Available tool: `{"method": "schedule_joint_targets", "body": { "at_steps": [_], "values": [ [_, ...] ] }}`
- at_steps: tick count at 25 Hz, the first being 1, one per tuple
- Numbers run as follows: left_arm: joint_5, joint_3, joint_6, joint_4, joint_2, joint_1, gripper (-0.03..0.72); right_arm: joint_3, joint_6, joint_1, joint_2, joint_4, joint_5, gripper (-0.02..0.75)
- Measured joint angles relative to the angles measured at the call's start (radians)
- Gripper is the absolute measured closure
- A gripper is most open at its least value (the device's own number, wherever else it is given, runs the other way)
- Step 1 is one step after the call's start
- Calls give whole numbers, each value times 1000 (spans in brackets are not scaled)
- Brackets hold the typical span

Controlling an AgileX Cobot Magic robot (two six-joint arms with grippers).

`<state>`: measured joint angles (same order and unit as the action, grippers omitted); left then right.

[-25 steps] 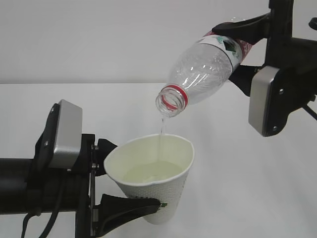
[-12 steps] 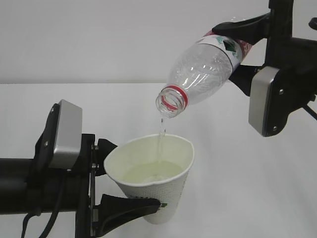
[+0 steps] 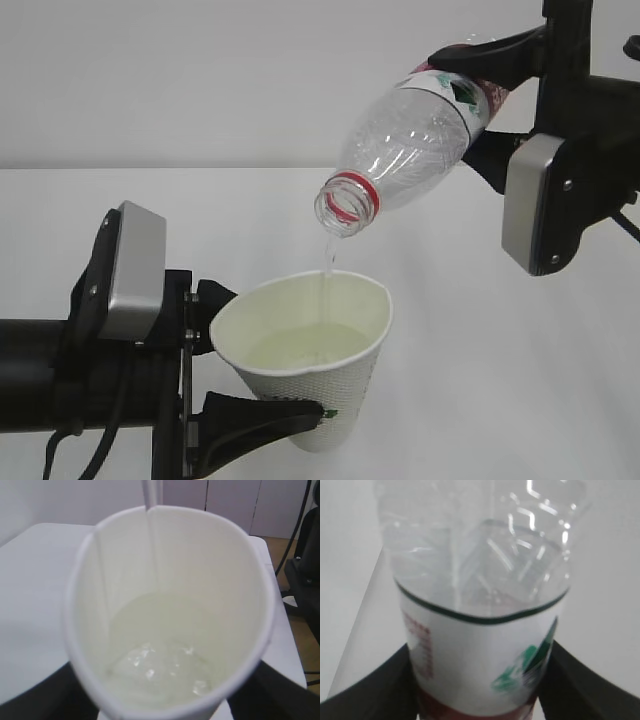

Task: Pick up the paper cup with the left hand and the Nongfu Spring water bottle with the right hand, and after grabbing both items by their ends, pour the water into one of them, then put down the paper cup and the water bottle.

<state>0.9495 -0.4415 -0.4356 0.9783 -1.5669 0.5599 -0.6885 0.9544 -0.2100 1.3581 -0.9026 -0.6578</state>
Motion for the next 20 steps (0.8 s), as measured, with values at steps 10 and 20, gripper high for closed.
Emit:
{"method": "schedule_joint_targets", "body": {
  "at_steps": [10,20],
  "values": [
    [0,0,2,0,0,0,177,0,1,0,0,0,0,258],
    [0,0,2,0,0,0,177,0,11,0,0,0,-2,258]
  ]
}}
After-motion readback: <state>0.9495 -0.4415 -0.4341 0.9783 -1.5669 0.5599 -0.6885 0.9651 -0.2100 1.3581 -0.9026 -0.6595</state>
